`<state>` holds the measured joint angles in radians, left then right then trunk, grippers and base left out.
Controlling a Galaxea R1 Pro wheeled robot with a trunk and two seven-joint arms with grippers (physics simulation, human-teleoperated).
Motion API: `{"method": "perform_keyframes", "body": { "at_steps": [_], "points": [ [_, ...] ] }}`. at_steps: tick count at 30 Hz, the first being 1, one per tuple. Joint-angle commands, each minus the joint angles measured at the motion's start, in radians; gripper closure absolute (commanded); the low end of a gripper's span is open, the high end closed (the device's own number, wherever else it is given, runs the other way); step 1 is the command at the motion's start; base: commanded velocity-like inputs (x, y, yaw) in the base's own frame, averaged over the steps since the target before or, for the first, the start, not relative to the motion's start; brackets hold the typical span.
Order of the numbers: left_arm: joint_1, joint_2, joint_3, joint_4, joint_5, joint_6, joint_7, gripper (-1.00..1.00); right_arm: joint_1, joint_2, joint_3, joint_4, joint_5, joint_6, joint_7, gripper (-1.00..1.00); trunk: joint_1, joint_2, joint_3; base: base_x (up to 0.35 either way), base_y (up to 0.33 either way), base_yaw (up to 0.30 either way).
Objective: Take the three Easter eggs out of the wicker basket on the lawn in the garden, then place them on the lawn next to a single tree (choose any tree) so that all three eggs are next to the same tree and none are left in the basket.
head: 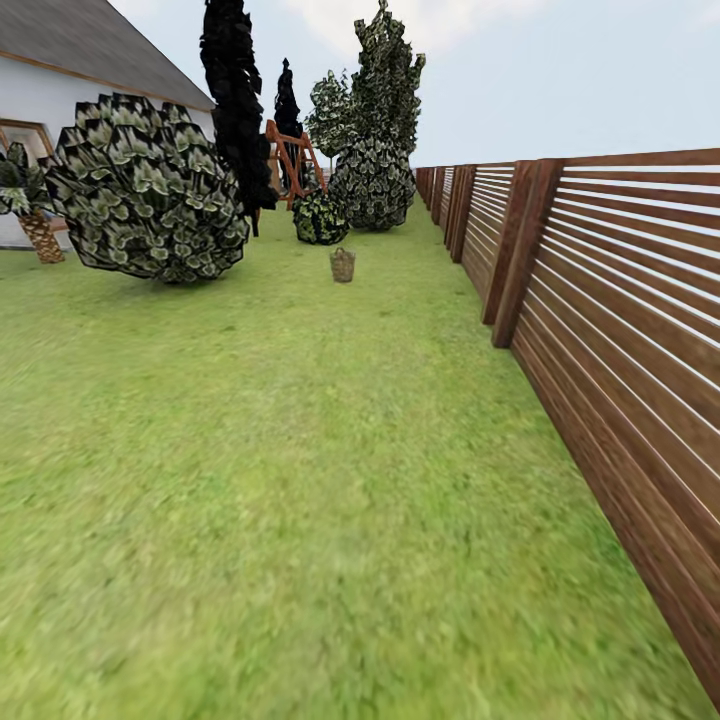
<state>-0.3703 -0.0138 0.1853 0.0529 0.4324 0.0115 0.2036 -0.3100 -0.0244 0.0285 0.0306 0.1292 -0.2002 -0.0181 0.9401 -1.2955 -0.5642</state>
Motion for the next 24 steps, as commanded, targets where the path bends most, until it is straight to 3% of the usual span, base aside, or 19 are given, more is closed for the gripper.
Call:
{"method": "perform_keyframes", "body": {
  "at_steps": [1, 24],
  "points": [
    [-0.001, 0.0, 0.008, 0.001, -0.006, 0.001, 0.004, -1.0, -0.001, 0.0, 0.002, 0.004, 0.007, -0.005, -0.002, -1.0, 0.001, 0.0, -0.001, 0.317, 0.0, 0.0],
    [-0.001, 0.0, 0.008, 0.001, -0.006, 0.001, 0.003, -1.0, -0.001, -0.001, 0.002, 0.004, 0.007, -0.006, -0.002, -1.0, 0.001, 0.0, -0.001, 0.317, 0.0, 0.0]
  ]
}}
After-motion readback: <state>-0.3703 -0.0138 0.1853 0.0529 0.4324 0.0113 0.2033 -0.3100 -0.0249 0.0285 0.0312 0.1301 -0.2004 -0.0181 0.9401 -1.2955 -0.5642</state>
